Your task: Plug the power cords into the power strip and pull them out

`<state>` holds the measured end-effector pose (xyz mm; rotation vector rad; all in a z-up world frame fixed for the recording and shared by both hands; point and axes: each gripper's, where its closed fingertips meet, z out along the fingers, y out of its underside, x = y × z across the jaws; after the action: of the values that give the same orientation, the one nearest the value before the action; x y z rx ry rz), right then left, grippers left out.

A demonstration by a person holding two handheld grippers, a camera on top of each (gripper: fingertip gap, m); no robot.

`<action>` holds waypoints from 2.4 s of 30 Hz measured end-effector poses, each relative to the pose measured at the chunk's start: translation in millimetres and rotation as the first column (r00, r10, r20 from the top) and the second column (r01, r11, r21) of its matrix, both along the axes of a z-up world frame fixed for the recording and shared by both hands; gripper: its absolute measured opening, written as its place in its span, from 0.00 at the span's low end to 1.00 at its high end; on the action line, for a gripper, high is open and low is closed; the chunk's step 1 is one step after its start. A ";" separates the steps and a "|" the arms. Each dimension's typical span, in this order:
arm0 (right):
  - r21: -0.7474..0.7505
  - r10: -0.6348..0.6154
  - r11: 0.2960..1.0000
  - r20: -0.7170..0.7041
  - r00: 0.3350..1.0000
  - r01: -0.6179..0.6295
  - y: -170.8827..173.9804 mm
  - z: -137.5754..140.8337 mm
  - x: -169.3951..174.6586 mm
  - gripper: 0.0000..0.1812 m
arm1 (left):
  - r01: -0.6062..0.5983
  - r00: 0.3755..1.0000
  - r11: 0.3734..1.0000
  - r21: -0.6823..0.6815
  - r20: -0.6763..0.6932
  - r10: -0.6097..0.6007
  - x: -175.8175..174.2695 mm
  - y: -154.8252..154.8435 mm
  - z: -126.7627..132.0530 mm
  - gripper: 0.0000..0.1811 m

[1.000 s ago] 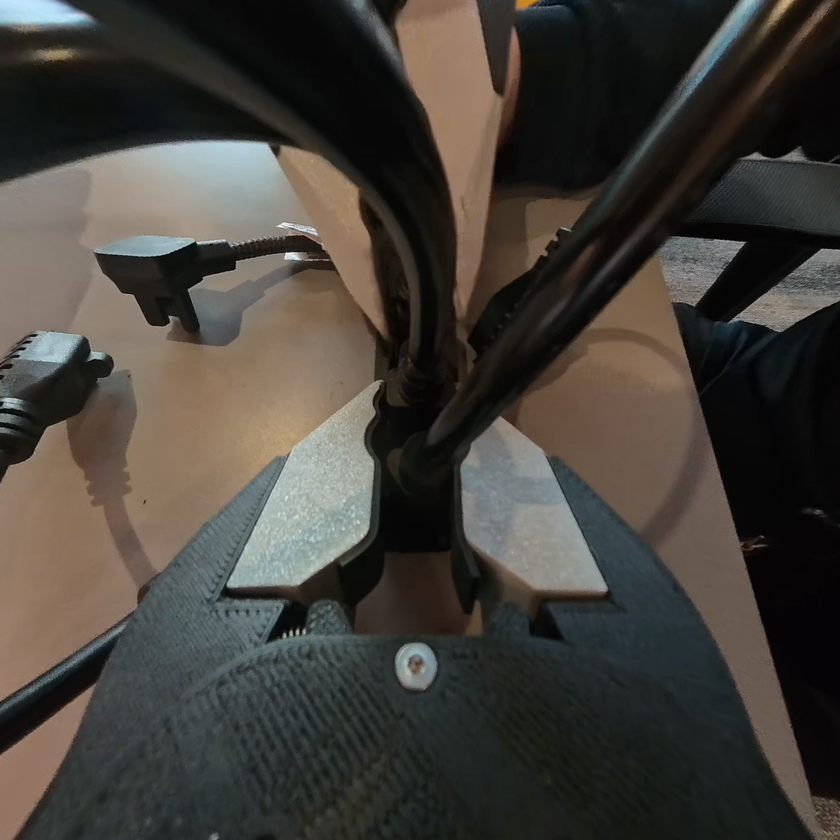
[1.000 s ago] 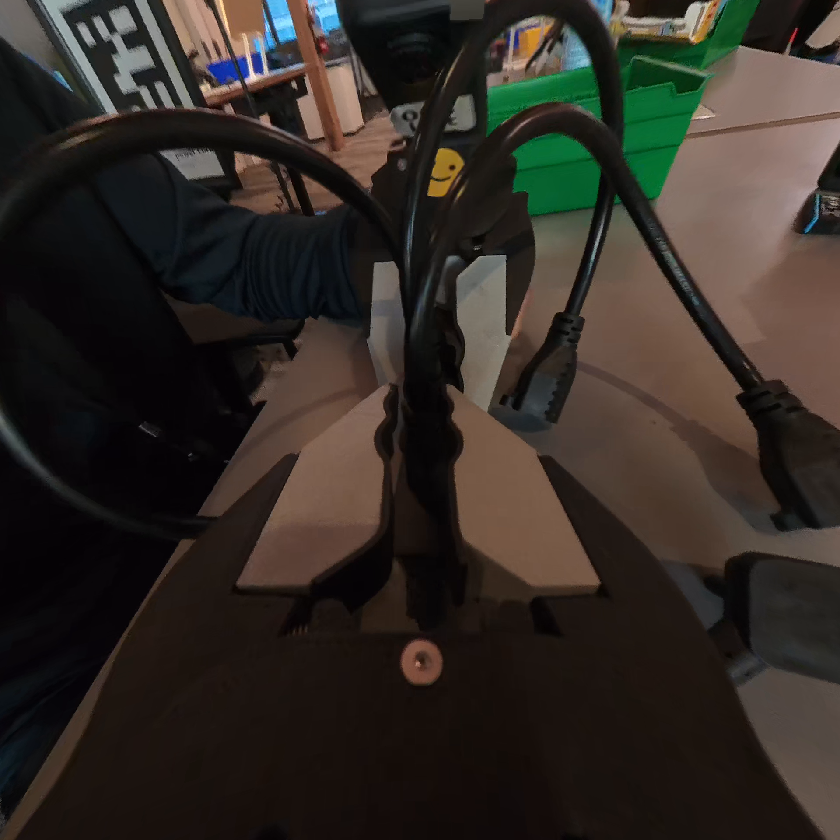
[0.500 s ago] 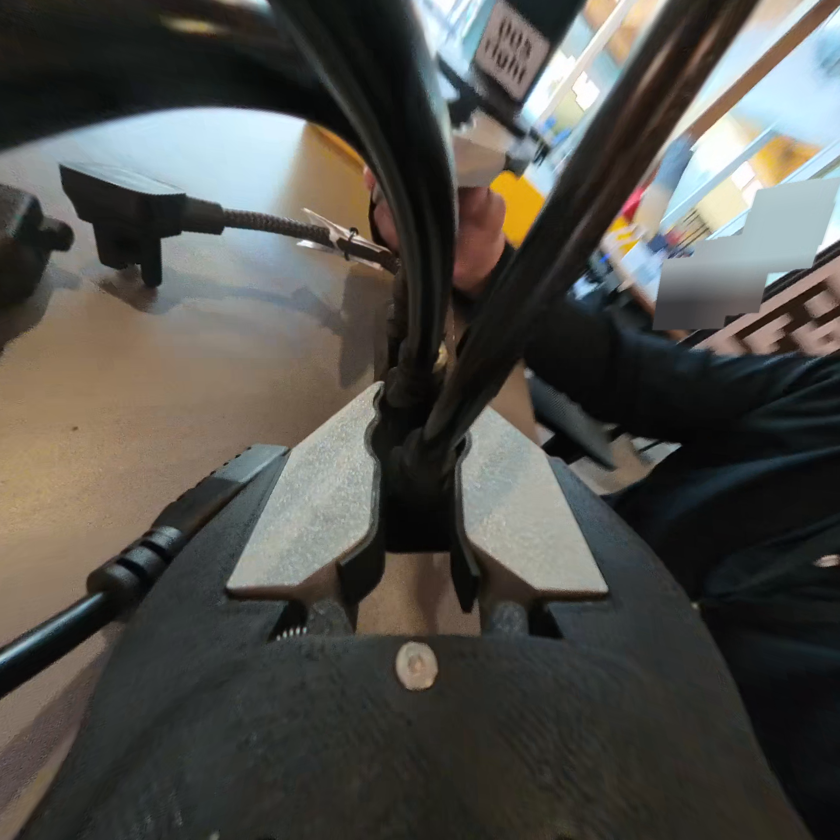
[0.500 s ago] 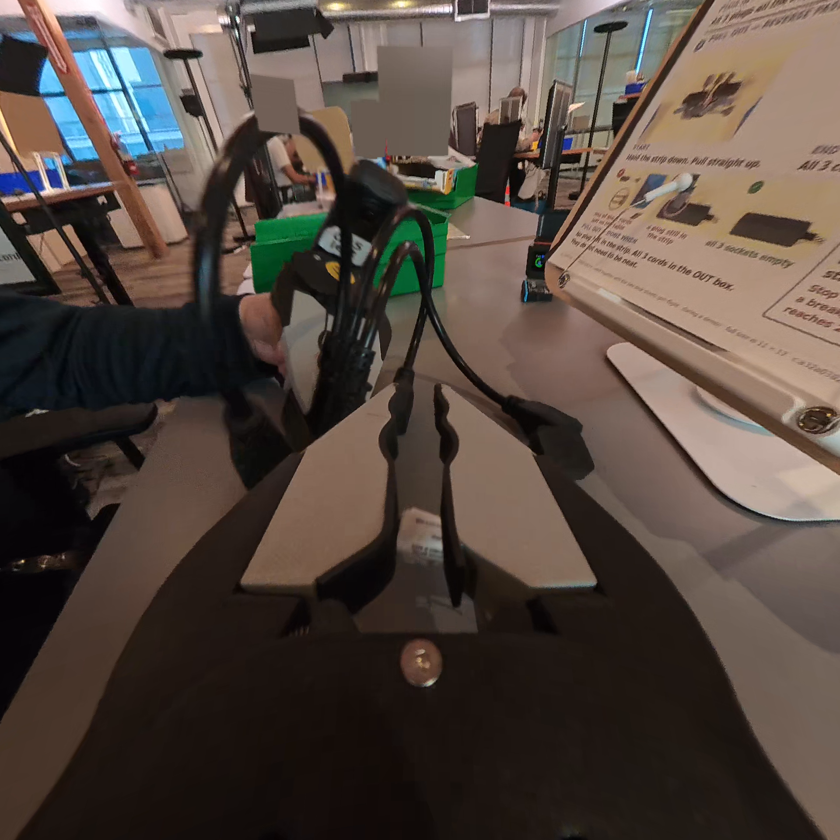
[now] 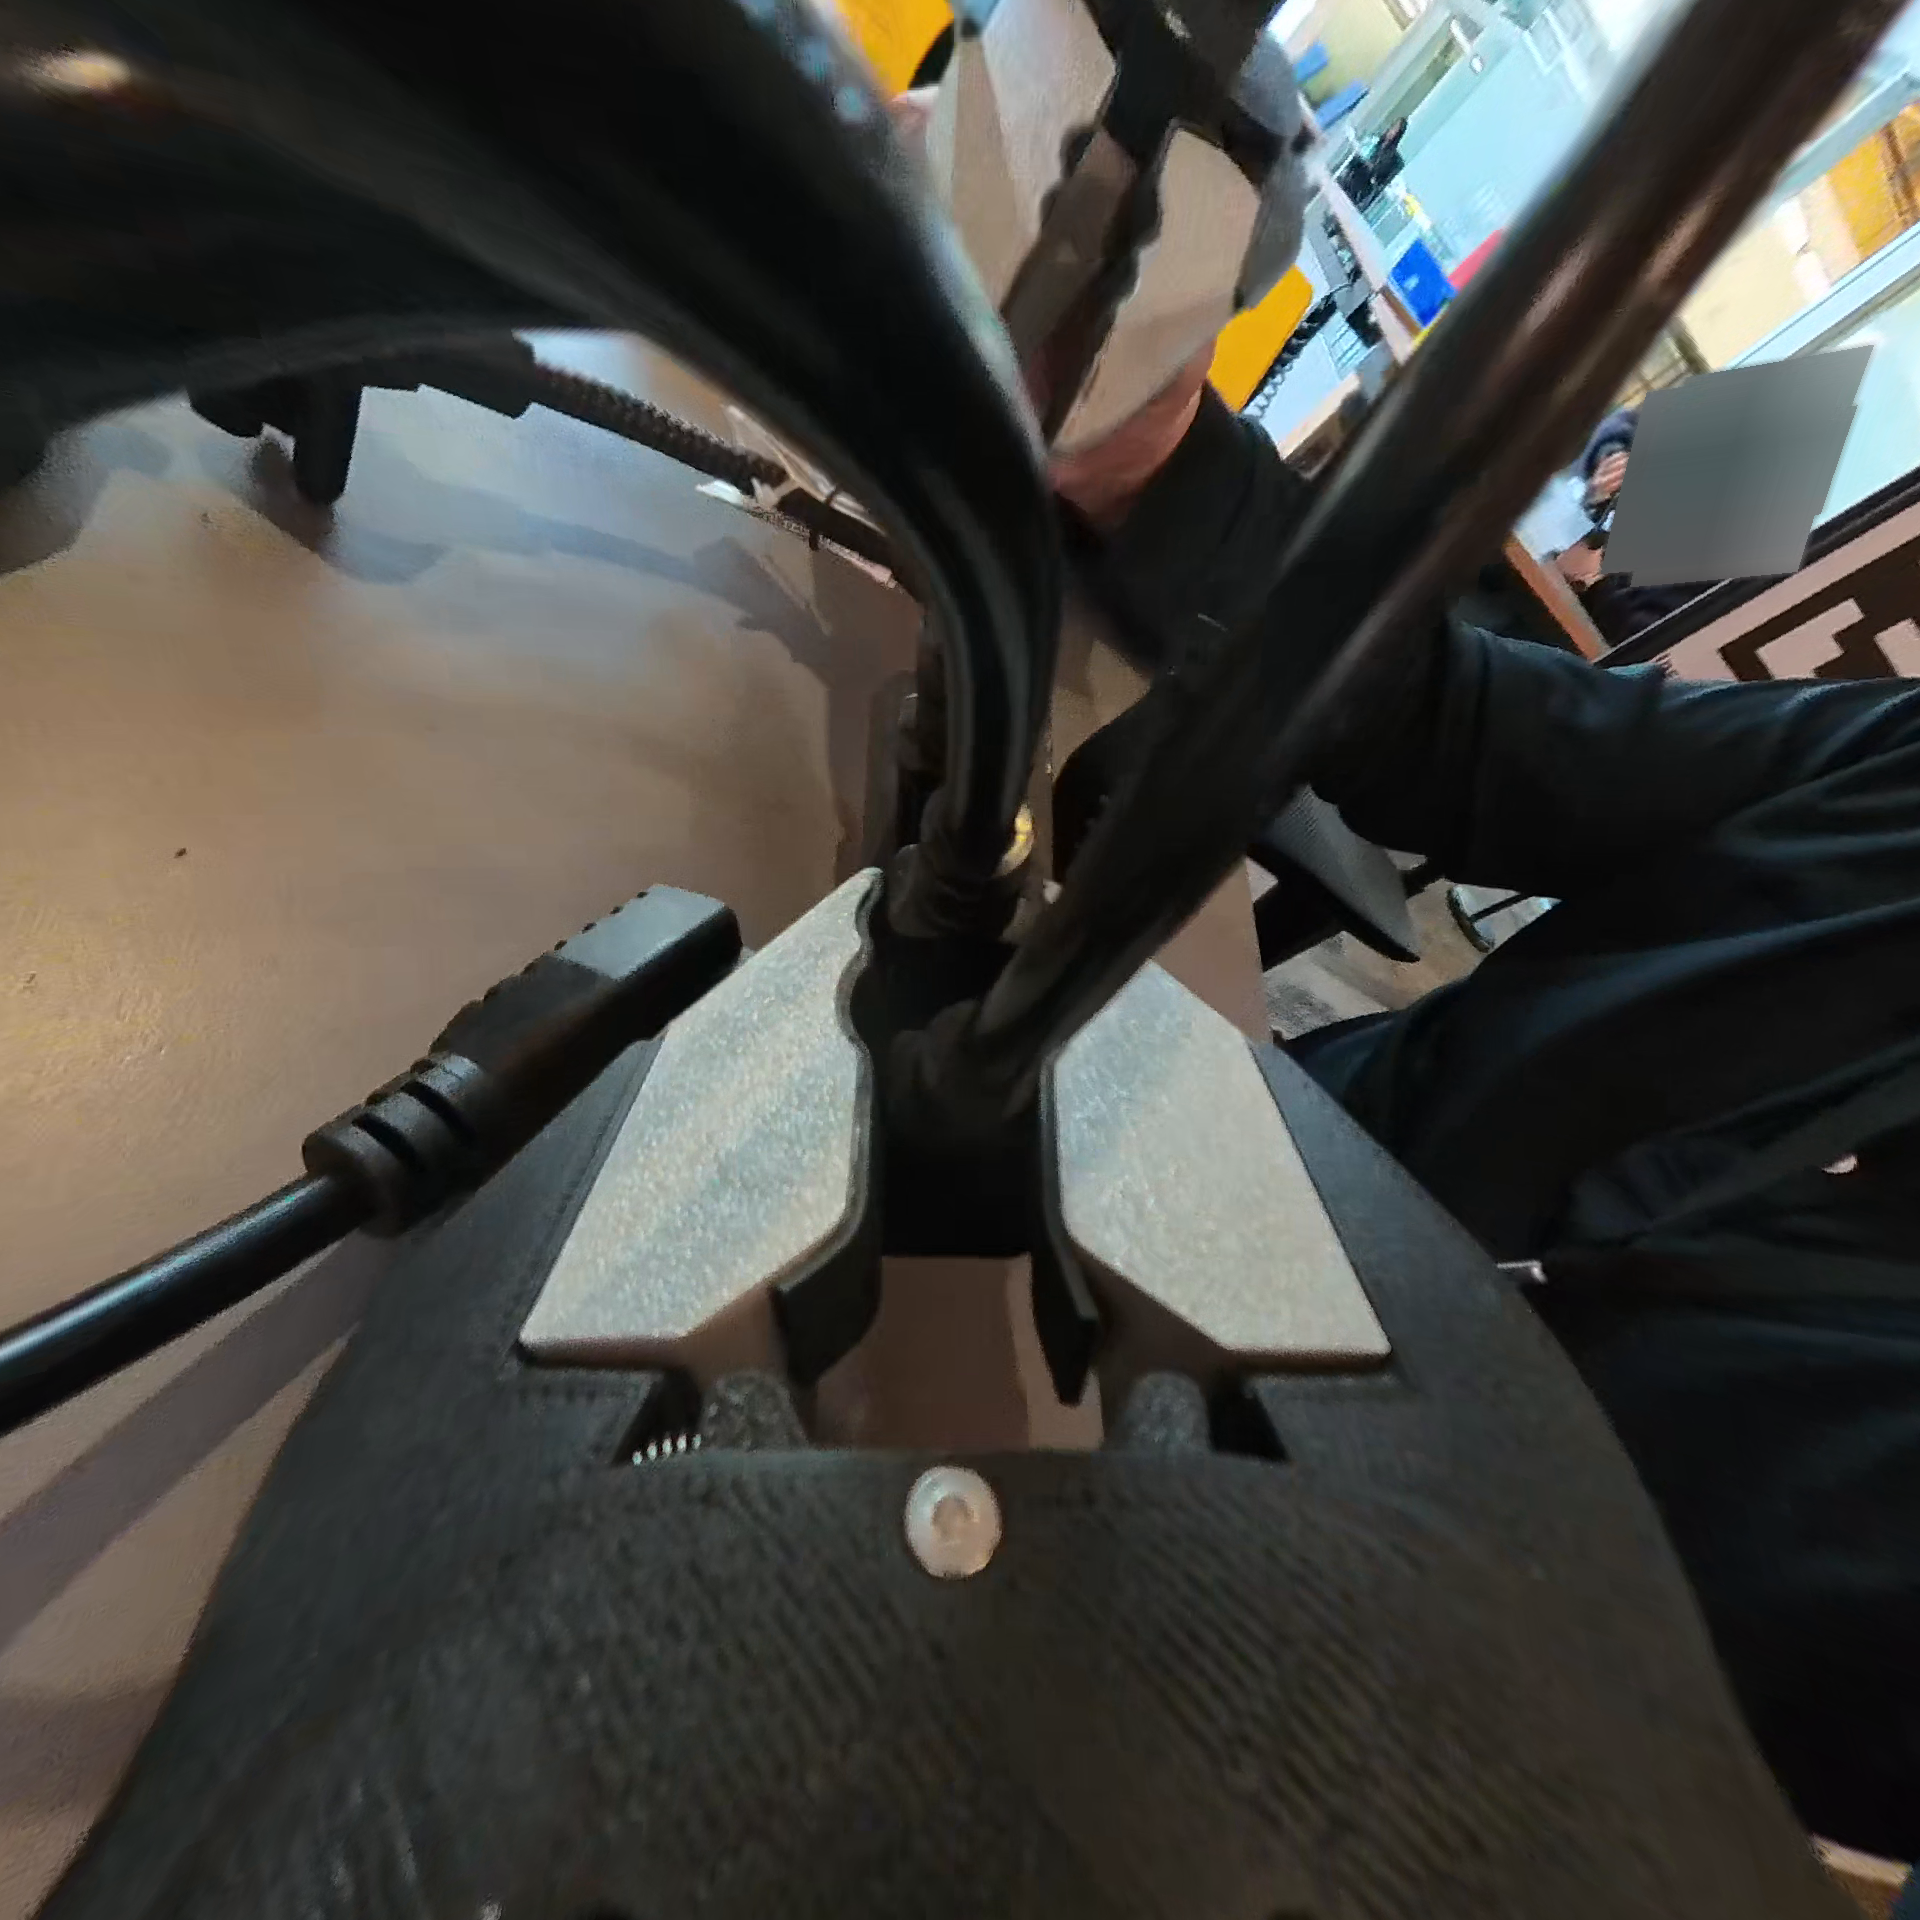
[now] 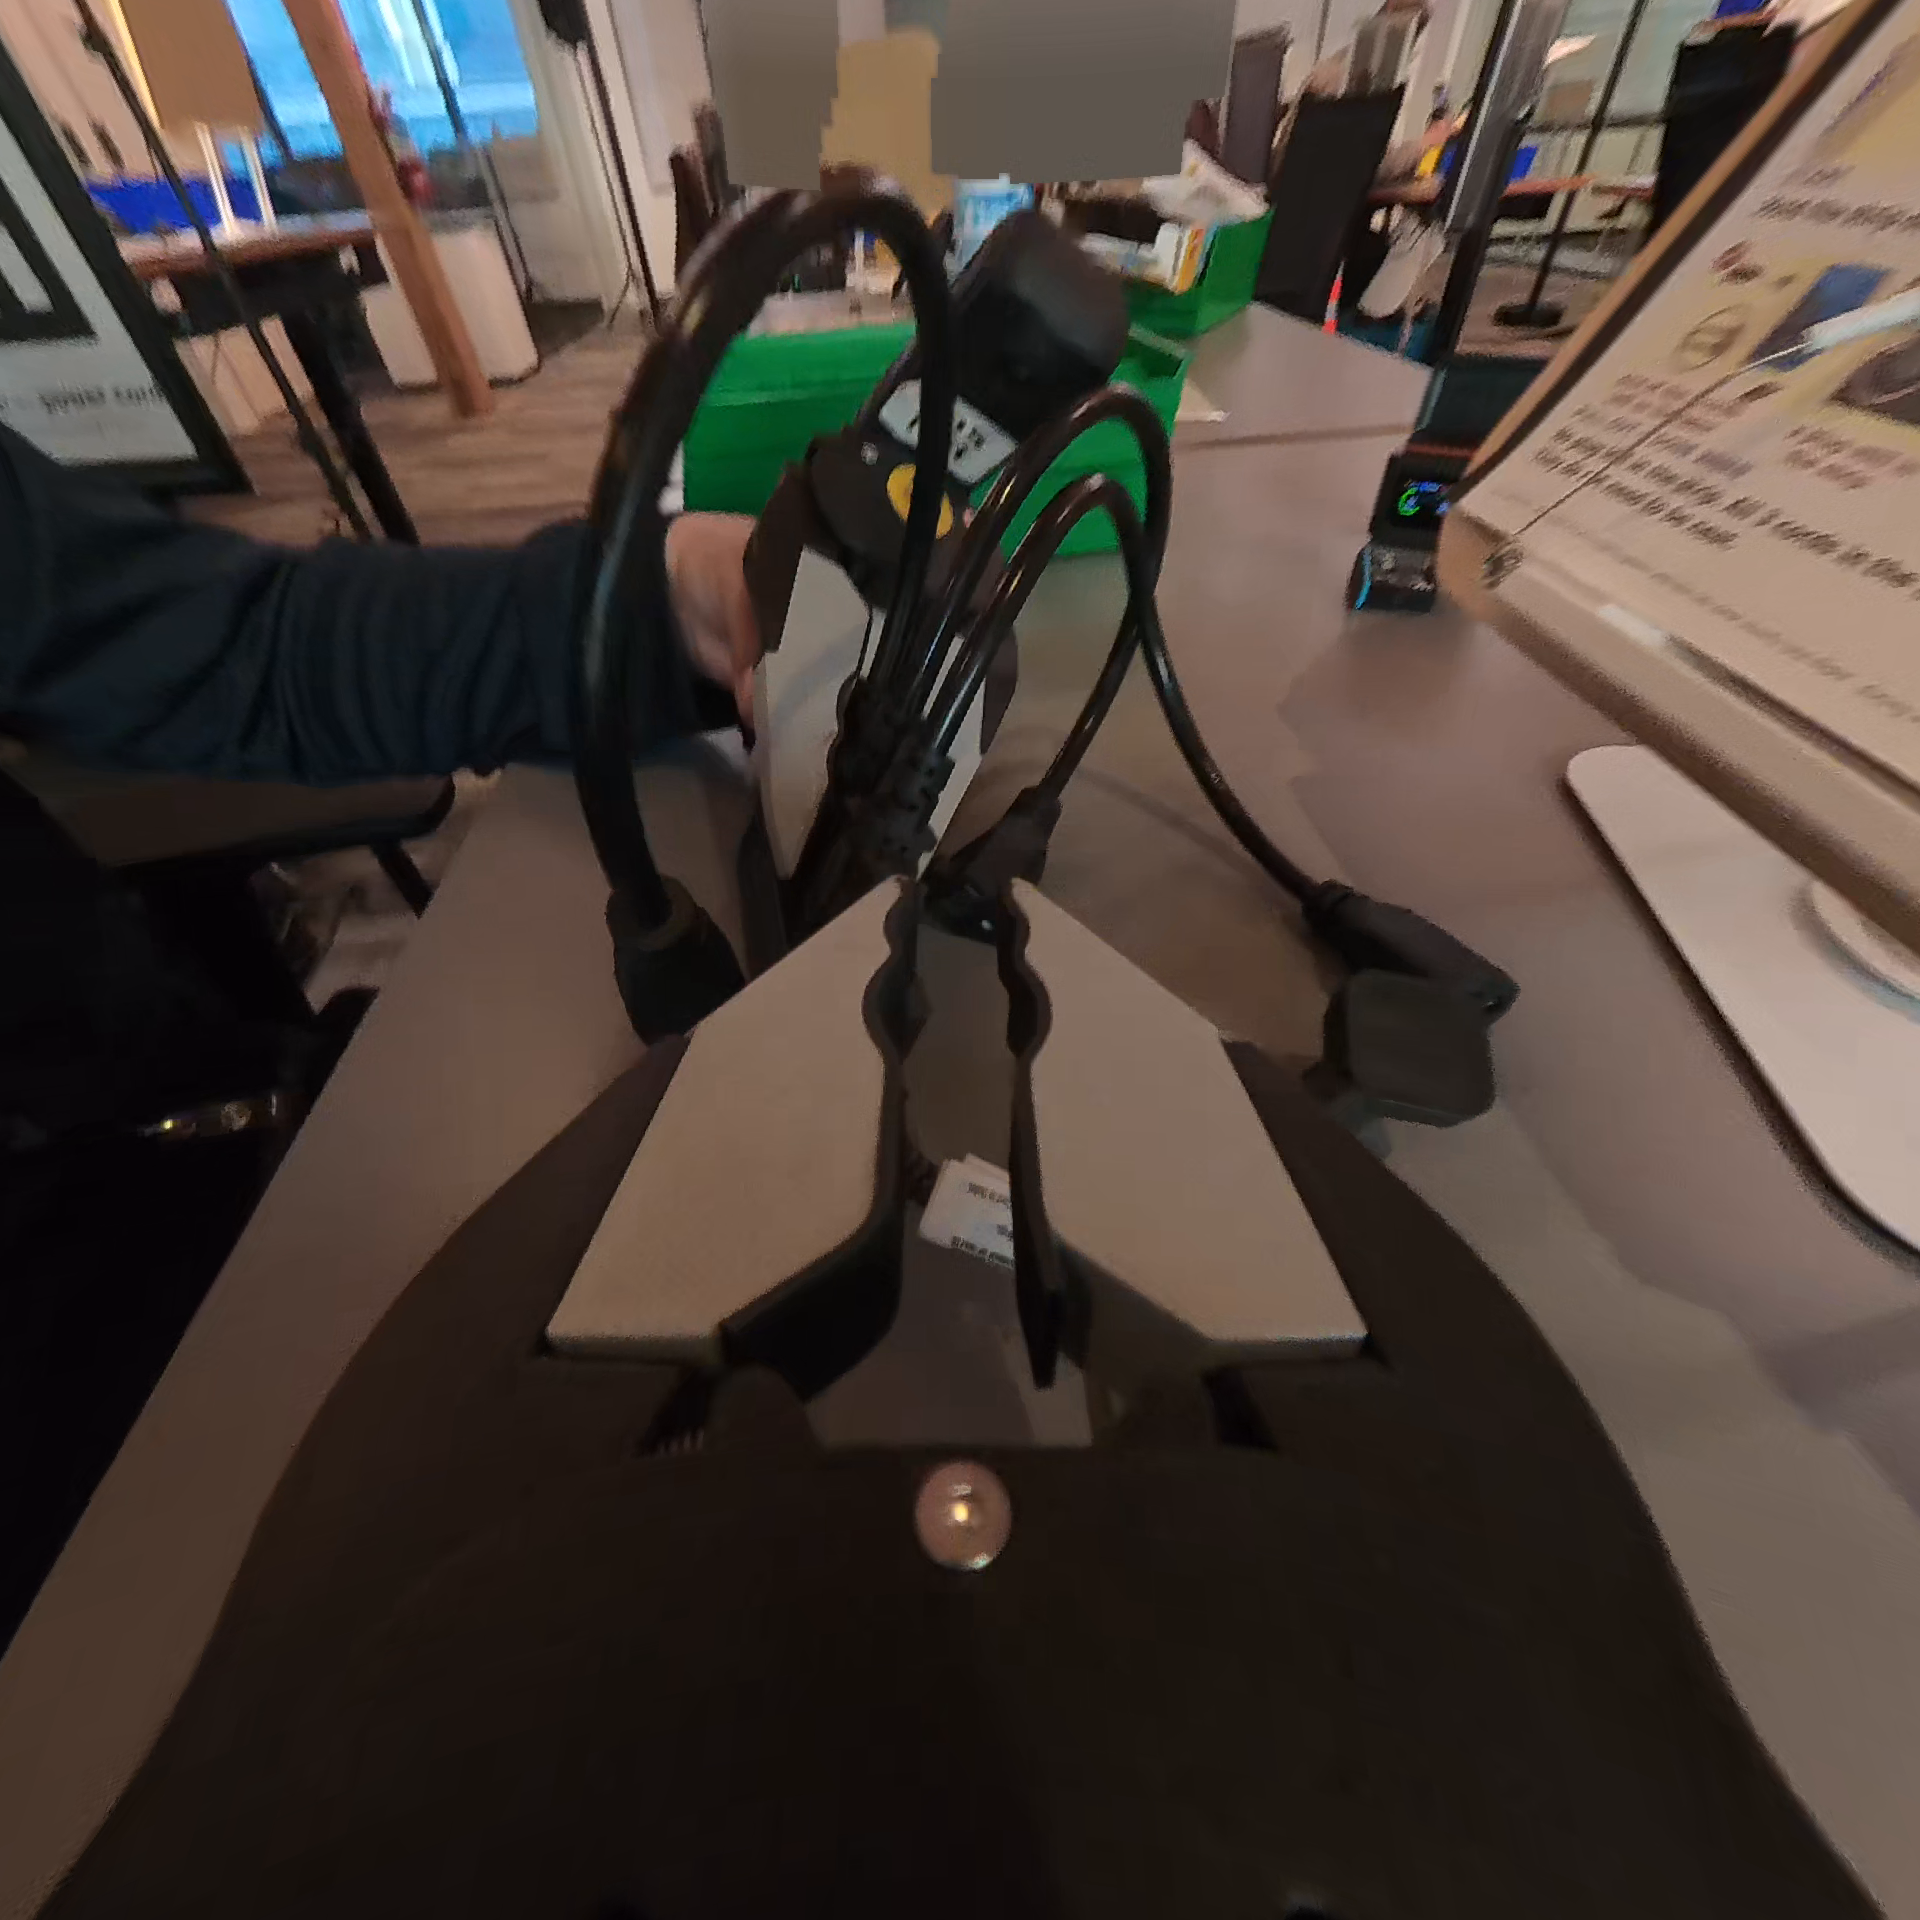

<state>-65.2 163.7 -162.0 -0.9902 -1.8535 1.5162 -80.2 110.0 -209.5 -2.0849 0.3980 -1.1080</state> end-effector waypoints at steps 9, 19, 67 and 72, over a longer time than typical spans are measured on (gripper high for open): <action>0.055 0.103 0.993 0.082 0.991 -0.108 -29.1 -22.5 -6.2 0.08 | -0.005 1.000 1.000 -0.022 0.026 0.006 -1.9 0.1 1.9 0.15; 0.135 0.110 0.982 0.149 0.983 -0.131 -35.4 -39.9 -4.8 0.08 | 0.011 0.998 0.999 0.030 -0.056 -0.010 2.8 1.2 -0.1 0.15; 0.111 0.059 0.990 0.259 0.964 -0.091 -50.6 -51.4 -14.2 0.06 | 0.101 0.892 0.970 0.223 -0.452 0.011 0.0 -1.2 -11.0 0.13; 0.085 0.115 0.987 0.243 0.963 -0.139 -50.2 -48.6 -15.1 0.07 | 0.107 0.905 0.971 0.215 -0.425 -0.006 -0.9 -1.0 -9.7 0.14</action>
<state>-80.3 113.5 -210.5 -1.0613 -2.1767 1.4094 -81.1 109.0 -219.2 -2.0998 0.7656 -0.5939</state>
